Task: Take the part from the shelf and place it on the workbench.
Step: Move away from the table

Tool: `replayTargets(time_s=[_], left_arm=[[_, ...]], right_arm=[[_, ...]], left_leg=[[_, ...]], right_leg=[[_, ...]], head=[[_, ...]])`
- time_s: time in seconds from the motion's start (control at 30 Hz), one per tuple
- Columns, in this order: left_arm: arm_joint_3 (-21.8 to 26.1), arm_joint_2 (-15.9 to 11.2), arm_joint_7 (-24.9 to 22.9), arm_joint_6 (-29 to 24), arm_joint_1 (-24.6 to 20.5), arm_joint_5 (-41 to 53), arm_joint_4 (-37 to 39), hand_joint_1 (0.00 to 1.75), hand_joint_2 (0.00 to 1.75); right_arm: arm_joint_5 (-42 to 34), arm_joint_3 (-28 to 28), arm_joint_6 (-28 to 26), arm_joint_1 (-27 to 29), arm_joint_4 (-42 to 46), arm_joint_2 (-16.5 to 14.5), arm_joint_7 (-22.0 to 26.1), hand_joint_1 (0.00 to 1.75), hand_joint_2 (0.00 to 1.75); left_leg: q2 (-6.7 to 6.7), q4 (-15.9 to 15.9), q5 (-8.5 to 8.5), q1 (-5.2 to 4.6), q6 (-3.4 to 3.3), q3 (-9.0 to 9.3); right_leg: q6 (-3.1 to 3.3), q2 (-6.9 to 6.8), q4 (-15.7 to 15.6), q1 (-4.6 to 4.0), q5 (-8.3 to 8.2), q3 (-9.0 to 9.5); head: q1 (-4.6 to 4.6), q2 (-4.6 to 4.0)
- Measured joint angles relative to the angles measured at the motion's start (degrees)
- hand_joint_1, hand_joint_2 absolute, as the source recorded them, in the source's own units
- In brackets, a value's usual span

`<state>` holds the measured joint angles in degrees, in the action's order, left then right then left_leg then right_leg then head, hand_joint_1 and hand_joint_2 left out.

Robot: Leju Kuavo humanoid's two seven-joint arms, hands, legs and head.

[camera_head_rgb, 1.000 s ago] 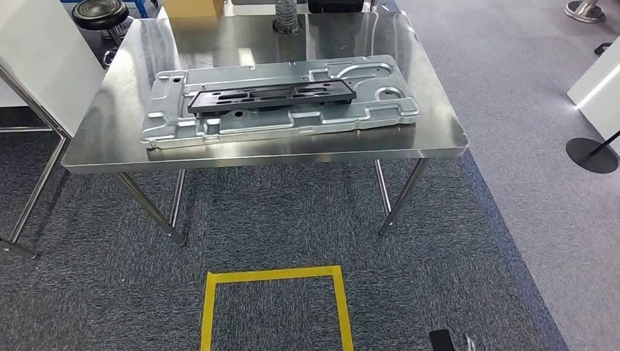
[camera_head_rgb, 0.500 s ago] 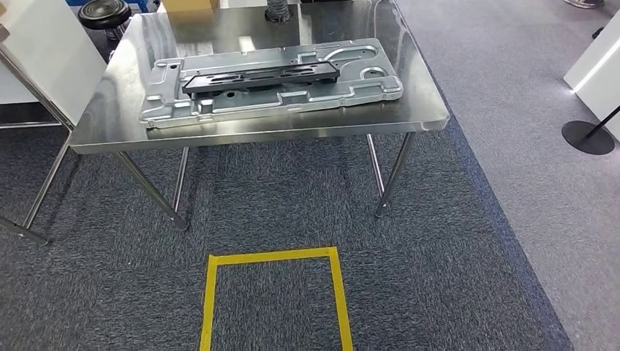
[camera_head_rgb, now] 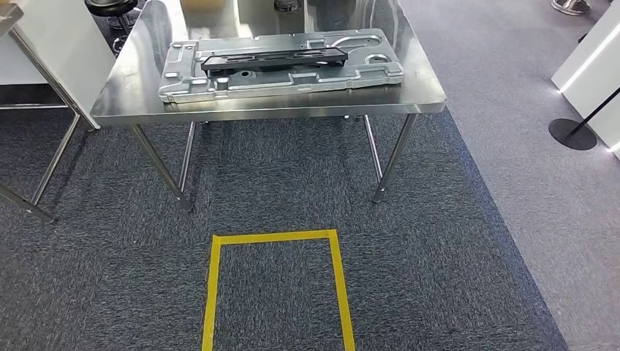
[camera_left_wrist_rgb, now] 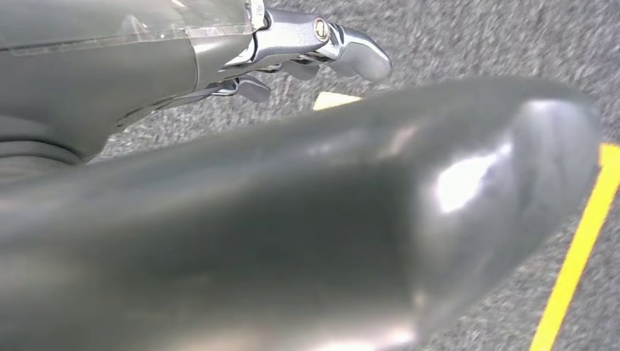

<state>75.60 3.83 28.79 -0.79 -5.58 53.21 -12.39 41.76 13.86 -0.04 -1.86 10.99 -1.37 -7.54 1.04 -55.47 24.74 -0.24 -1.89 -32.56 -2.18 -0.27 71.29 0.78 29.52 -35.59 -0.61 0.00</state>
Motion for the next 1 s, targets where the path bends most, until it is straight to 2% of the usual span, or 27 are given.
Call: replayTargets(time_s=[0.03, 0.07, 0.1, 0.13, 0.17, 0.2, 0.23, 0.27, 0.3, 0.37, 0.4, 0.43, 0.47, 0.5, 0.57, 0.6, 0.63, 0.7, 0.73, 0.77, 0.8, 0.87, 0.9, 0.93, 0.97, 1.0], left_arm=[[-0.02, 0.03, 0.01, 0.01, -0.01, 0.04, 0.0, 0.0, 0.0], [-0.03, 0.08, 0.02, 0.01, -0.03, 0.07, 0.0, 0.0, 0.0], [-0.05, 0.11, 0.04, 0.02, -0.06, 0.12, 0.0, 0.0, 0.0], [-0.07, 0.14, 0.05, 0.01, -0.08, 0.18, 0.0, 0.0, 0.0], [-0.08, 0.16, 0.04, -0.03, -0.08, 0.22, 0.0, 0.0, 0.0], [-0.08, 0.15, -0.01, -0.11, -0.06, 0.26, 0.0, 0.0, 0.0], [-0.08, 0.15, -0.12, -0.21, -0.01, 0.27, 0.0, 0.0, 0.0], [-0.08, 0.18, -0.29, -0.3, 0.06, 0.28, 0.0, 0.0, 0.0], [-0.08, 0.21, -0.47, -0.37, 0.12, 0.27, 0.0, 0.0, 0.0], [-0.08, 0.28, -0.9, -0.48, 0.21, 0.19, 0.0, 0.0, 0.0], [-0.07, 0.28, -1.16, -0.58, 0.22, 0.11, 0.0, 0.0, 0.0], [-0.07, 0.28, -1.45, -0.72, 0.23, 0.01, 0.0, 0.0, 0.0], [-0.06, 0.28, -1.75, -0.86, 0.24, -0.09, 0.0, 0.0, 0.0], [-0.06, 0.27, -2.01, -0.97, 0.23, -0.2, 0.0, 0.0, 0.0], [-0.06, 0.26, -2.38, -1.07, 0.14, -0.33, 0.0, 0.0, 0.0], [-0.06, 0.26, -2.48, -1.09, 0.12, -0.36, 0.0, 0.0, 0.0], [-0.06, 0.26, -2.55, -1.1, 0.1, -0.34, 0.0, 0.0, 0.0], [-0.06, 0.26, -2.63, -1.14, 0.16, -0.32, 0.0, 0.0, 0.0], [-0.06, 0.27, -2.67, -1.15, 0.16, -0.28, 0.0, 0.0, 0.0], [-0.06, 0.28, -2.69, -1.16, 0.15, -0.24, 0.0, 0.0, 0.0], [-0.06, 0.28, -2.71, -1.16, 0.13, -0.2, 0.0, 0.0, 0.0], [-0.06, 0.28, -2.7, -1.13, 0.14, -0.14, 0.0, 0.0, 0.0], [-0.06, 0.28, -2.69, -1.09, 0.18, -0.15, 0.0, 0.0, 0.0], [-0.06, 0.28, -2.69, -1.05, 0.22, -0.17, 0.0, 0.0, 0.0], [-0.06, 0.29, -2.69, -1.02, 0.25, -0.19, 0.0, 0.0, 0.0], [-0.06, 0.29, -2.69, -0.95, 0.25, -0.22, 0.0, 0.0, 0.0]], right_arm=[[0.05, -0.01, 0.05, -0.06, 0.01, 0.07, 0.0, 0.0, 0.0], [0.09, -0.02, 0.1, -0.14, 0.01, 0.17, -0.01, 0.0, 0.0], [0.13, -0.03, 0.15, -0.25, 0.0, 0.25, -0.02, 0.0, 0.0], [0.15, -0.04, 0.2, -0.33, -0.01, 0.32, -0.06, 0.0, 0.0], [0.18, -0.04, 0.22, -0.34, -0.02, 0.39, -0.14, 0.0, 0.0], [0.2, -0.05, 0.28, -0.32, -0.05, 0.4, -0.22, 0.0, 0.0], [0.23, -0.05, 0.37, -0.3, -0.08, 0.42, -0.31, 0.0, 0.0], [0.28, -0.05, 0.46, -0.27, -0.1, 0.47, -0.4, 0.0, 0.0], [0.33, -0.05, 0.6, -0.23, -0.13, 0.5, -0.45, 0.0, 0.0], [0.47, -0.05, 0.73, -0.08, -0.13, 0.57, -0.52, 0.0, 0.0], [0.52, -0.05, 0.75, 0.01, -0.13, 0.58, -0.52, 0.0, 0.0], [0.47, -0.05, 0.7, 0.05, -0.14, 0.57, -0.52, 0.0, 0.0], [0.33, -0.05, 0.6, 0.08, -0.14, 0.57, -0.54, 0.0, 0.0], [0.08, -0.04, 0.44, 0.09, -0.14, 0.56, -0.58, 0.0, 0.0], [-0.52, 0.01, 0.13, 0.06, -0.14, 0.55, -0.69, 0.0, 0.0], [-0.83, 0.11, 0.04, 0.03, -0.14, 0.54, -0.77, 0.0, 0.0], [-1.17, 0.27, 0.02, -0.01, -0.14, 0.54, -0.81, 0.0, 0.0], [-1.89, 0.66, 0.04, -0.04, -0.13, 0.54, -0.9, 0.0, 0.87], [-2.18, 0.87, 0.05, -0.04, -0.13, 0.54, -0.9, 0.0, 1.31], [-2.45, 1.1, 0.06, -0.02, -0.13, 0.54, -0.9, 0.0, 1.75], [-2.69, 1.4, 0.08, 0.0, -0.14, 0.52, -0.92, 0.0, 1.75], [-3.06, 1.95, 0.04, 0.07, -0.15, 0.49, -1.1, 0.0, 1.75], [-3.16, 2.17, -0.03, 0.12, -0.15, 0.48, -1.27, 0.0, 1.75], [-3.21, 2.33, -0.13, 0.2, -0.15, 0.48, -1.47, 0.0, 1.75], [-3.28, 2.5, -0.2, 0.26, -0.15, 0.49, -1.71, 0.0, 1.75], [-3.45, 2.77, -0.26, 0.3, -0.15, 0.5, -2.05, 0.0, 1.75]], left_leg=[[-0.01, -0.58, -0.43, -0.03, 0.17, -1.0], [-0.03, -1.16, -0.82, -0.1, 0.39, -1.84], [-0.03, -1.57, -1.19, -0.17, 0.67, -2.43], [-0.02, -1.81, -1.59, -0.19, 0.99, -2.82], [0.0, -1.84, -2.02, -0.19, 1.34, -3.04], [-0.02, -1.82, -2.32, -0.12, 1.68, -3.22], [-0.14, -2.29, -1.81, -0.02, 2.03, -3.55], [-0.28, -3.6, -0.39, 0.08, 2.37, -4.11], [-0.4, -6.1, 1.94, 0.26, 2.7, -5.01], [-0.5, -13.51, 7.0, 0.6, 3.33, -7.18], [-0.5, -16.64, 8.24, 0.74, 3.55, -7.79], [-0.5, -17.98, 8.3, 0.83, 3.69, -7.53], [-0.5, -17.06, 7.42, 0.91, 3.73, -6.15], [-0.5, -13.78, 6.04, 0.95, 3.66, -3.6], [-0.54, -5.18, 4.34, 0.87, 3.18, 2.18], [-0.57, -2.32, 3.99, 0.75, 2.84, 3.88], [-0.6, -0.95, 4.06, 0.62, 2.49, 4.51], [-0.59, -0.56, 3.73, 0.61, 1.78, 4.12], [-0.54, -0.31, 3.53, 0.73, 1.39, 4.0], [-0.5, -0.12, 3.22, 0.86, 0.98, 3.85], [-0.45, 0.05, 2.91, 0.95, 0.6, 3.68], [-0.4, -0.02, 2.61, 0.71, 0.19, 3.07], [-0.39, -0.12, 2.52, 0.56, 0.1, 2.81], [-0.39, -0.27, 2.47, 0.47, 0.05, 2.6], [-0.41, -0.48, 2.46, 0.43, 0.02, 2.45], [-0.44, -0.77, 2.53, 0.43, 0.04, 2.34]], right_leg=[[0.18, 0.0, -4.11, -0.02, -0.59, 3.45], [0.48, 0.01, -8.95, -0.11, -0.02, 6.93], [0.85, 0.02, -12.85, -0.25, 0.97, 9.48], [1.28, 0.03, -15.45, -0.41, 1.92, 10.98], [1.73, 0.02, -16.58, -0.51, 2.24, 11.25], [2.19, -0.03, -16.61, -0.46, 1.85, 10.87], [2.63, -0.11, -16.68, -0.37, 1.34, 10.49], [3.01, -0.2, -16.78, -0.25, 0.78, 10.07], [3.28, -0.3, -16.83, -0.18, 0.23, 9.55], [3.47, -0.38, -16.74, -0.25, -0.7, 8.39], [3.43, -0.39, -16.64, -0.27, -1.11, 7.79], [3.34, -0.37, -16.47, -0.27, -1.44, 7.23], [3.21, -0.35, -16.23, -0.24, -1.69, 6.72], [3.06, -0.33, -15.96, -0.2, -1.86, 6.31], [2.64, -0.33, -15.47, -0.22, -2.11, 5.73], [2.35, -0.34, -15.34, -0.27, -2.27, 5.56], [2.03, -0.36, -15.27, -0.33, -2.45, 5.4], [1.33, -0.35, -15.27, -0.4, -2.76, 5.17], [1.04, -0.3, -14.87, -0.38, -2.47, 4.92], [0.79, -0.23, -13.58, -0.37, -1.47, 4.29], [0.6, -0.14, -10.97, -0.33, 0.26, 3.09], [0.37, -0.03, -2.84, -0.19, 4.61, -0.63], [0.3, -0.01, 0.81, -0.13, 5.99, -2.24], [0.19, 0.0, 2.58, -0.05, 6.23, -2.92], [-0.01, 0.0, 1.85, 0.07, 5.27, -2.37], [-0.32, 0.0, -1.32, 0.28, 3.41, -0.6]], head=[[0.01, 0.0], [-0.03, 0.0], [-0.05, 0.0], [-0.07, 0.0], [-0.09, -0.01], [-0.05, -0.01], [-0.08, -0.01], [-0.23, -0.01], [-0.34, -0.01], [-0.58, 0.0], [-0.58, -0.01], [-0.61, -0.01], [-0.61, -0.02], [-0.62, -0.02], [-0.59, -0.01], [-0.58, 0.0], [-0.63, 0.0], [-0.71, 0.0], [-0.73, -0.01], [-0.64, -0.01], [-0.54, -0.01], [-0.36, 0.0], [-0.34, 0.0], [-0.34, 0.0], [-0.34, 0.0], [-0.34, 0.0]])
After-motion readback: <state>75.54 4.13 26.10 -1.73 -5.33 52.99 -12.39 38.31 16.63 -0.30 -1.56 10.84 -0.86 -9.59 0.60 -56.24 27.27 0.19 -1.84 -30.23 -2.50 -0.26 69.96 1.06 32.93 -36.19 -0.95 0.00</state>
